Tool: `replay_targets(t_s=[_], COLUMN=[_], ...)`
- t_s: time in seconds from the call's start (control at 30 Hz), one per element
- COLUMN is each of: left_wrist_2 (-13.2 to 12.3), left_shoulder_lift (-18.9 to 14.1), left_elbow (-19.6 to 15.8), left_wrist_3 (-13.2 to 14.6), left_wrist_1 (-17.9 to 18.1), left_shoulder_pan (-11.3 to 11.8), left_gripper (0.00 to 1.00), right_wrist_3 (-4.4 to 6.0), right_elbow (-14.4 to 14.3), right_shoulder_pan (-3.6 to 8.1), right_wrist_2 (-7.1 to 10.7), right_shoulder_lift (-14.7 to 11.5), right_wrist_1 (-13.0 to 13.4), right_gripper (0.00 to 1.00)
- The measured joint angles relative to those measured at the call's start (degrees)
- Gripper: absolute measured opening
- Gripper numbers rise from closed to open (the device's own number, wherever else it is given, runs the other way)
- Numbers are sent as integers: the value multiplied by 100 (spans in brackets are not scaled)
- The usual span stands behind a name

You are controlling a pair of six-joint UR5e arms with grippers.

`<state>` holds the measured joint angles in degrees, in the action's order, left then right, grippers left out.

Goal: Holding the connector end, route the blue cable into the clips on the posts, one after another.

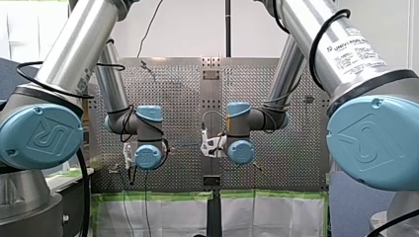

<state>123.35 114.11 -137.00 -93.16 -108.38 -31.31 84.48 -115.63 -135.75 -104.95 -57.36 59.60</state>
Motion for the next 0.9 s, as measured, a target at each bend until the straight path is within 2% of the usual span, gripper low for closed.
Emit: replay_targets(t_s=[0.03, 0.07, 0.13, 0.2, 0.27, 0.9], left_wrist_2=[0, 0, 0, 0, 0, 0], left_shoulder_lift=[0, 0, 0, 0, 0, 0], left_elbow=[0, 0, 0, 0, 0, 0], left_wrist_3=[0, 0, 0, 0, 0, 0], left_wrist_1=[0, 0, 0, 0, 0, 0], left_shoulder_pan=[0, 0, 0, 0, 0, 0], left_gripper=[0, 5, 9, 9, 0, 0], right_wrist_3=[0, 0, 0, 0, 0, 0], right_elbow=[0, 0, 0, 0, 0, 0], right_shoulder_pan=[0, 0, 0, 0, 0, 0], right_wrist_2=[0, 0, 0, 0, 0, 0], right_shoulder_lift=[0, 0, 0, 0, 0, 0], right_wrist_1=[0, 0, 0, 0, 0, 0], right_gripper=[0, 0, 0, 0, 0, 0])
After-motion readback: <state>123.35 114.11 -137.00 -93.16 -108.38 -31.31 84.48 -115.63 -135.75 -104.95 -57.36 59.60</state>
